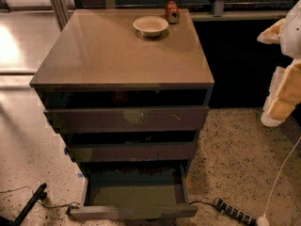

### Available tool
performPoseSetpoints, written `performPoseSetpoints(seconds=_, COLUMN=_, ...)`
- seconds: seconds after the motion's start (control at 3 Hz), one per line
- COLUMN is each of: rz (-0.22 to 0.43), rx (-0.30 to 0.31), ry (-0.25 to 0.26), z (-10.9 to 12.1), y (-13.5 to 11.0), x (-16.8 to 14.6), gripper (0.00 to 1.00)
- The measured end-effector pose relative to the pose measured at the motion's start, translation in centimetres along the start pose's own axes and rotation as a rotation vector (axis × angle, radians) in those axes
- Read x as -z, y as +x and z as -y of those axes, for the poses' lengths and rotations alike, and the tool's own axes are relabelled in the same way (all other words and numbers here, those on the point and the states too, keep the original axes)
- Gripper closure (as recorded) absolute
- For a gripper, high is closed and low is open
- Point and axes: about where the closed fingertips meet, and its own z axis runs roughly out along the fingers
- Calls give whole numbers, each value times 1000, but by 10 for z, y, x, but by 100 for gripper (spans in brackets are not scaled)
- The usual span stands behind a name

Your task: Close bottom drawer

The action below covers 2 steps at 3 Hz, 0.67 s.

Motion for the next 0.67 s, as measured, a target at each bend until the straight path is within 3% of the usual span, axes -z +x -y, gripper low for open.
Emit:
performPoseSetpoints(seconds=0.33, rz=0, rx=0, ry=0, z=0, y=0, x=0, gripper=0)
performPoseSetpoints(seconds=0.67, rz=0, rx=0, ry=0, z=0, y=0, x=0, gripper=22)
